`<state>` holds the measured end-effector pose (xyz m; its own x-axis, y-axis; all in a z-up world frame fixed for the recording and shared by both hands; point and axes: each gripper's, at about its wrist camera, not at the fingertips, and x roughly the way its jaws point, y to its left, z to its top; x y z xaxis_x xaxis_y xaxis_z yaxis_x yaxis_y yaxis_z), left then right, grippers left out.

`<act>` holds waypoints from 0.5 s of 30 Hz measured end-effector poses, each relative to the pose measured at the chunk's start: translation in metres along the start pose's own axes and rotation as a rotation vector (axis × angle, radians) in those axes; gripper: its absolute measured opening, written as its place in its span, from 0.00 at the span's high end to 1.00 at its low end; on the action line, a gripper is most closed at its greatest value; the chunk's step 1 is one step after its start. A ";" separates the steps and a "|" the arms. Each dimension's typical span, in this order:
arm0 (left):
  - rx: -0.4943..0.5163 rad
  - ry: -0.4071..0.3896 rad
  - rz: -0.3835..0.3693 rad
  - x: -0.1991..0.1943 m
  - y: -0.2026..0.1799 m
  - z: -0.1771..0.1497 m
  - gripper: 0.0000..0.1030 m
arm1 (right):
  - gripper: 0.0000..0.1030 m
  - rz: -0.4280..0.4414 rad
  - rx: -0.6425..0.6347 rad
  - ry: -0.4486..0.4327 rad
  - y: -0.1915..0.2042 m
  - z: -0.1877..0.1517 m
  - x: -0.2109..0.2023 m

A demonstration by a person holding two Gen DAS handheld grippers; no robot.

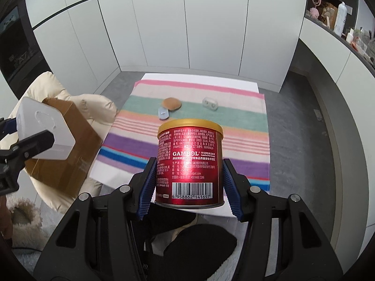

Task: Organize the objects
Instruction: 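Lift the plastic case and red can and carry them over the cardboard box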

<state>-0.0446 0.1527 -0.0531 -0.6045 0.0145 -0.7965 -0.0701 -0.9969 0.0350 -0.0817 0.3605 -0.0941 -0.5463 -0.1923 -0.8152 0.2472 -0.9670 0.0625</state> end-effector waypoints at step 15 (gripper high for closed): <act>0.007 0.026 0.052 0.011 0.007 -0.039 0.18 | 0.45 0.021 0.014 0.034 0.010 -0.041 -0.018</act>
<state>-0.0207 0.1430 -0.0846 -0.5865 -0.0397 -0.8090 -0.0443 -0.9957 0.0809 -0.0366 0.3612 -0.1025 -0.5138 -0.2071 -0.8325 0.2472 -0.9650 0.0876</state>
